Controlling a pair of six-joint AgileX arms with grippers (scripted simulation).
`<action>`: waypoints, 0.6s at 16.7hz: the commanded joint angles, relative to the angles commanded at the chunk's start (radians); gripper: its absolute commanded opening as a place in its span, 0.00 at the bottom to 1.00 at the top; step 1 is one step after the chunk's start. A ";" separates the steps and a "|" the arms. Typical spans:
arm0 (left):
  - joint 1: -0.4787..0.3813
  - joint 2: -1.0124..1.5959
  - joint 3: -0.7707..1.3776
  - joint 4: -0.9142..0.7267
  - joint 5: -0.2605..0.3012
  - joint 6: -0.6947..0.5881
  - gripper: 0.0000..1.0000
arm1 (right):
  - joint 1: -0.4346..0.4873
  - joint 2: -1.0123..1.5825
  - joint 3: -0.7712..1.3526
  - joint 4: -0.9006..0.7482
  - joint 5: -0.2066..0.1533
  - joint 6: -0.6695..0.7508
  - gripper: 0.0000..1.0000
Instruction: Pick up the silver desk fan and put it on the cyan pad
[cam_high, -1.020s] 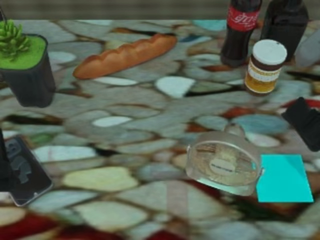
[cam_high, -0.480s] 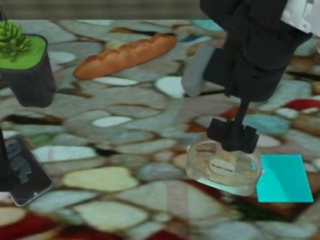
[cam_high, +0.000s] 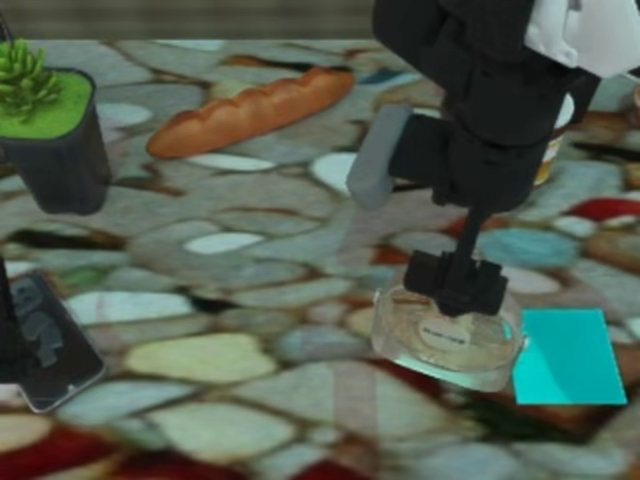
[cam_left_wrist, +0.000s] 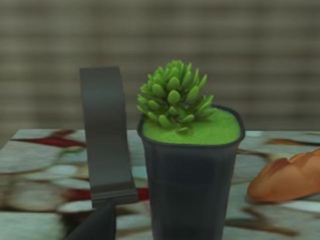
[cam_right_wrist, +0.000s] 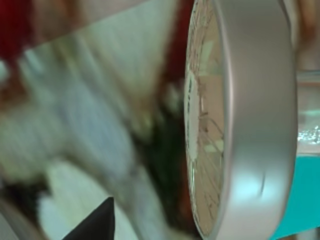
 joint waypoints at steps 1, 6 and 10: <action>0.000 0.000 0.000 0.000 0.000 0.000 1.00 | 0.001 0.000 -0.004 0.003 0.000 -0.001 1.00; 0.000 0.000 0.000 0.000 0.000 0.000 1.00 | 0.005 -0.001 -0.139 0.137 0.000 0.000 1.00; 0.000 0.000 0.000 0.000 0.000 0.000 1.00 | 0.007 0.000 -0.198 0.196 0.000 0.001 1.00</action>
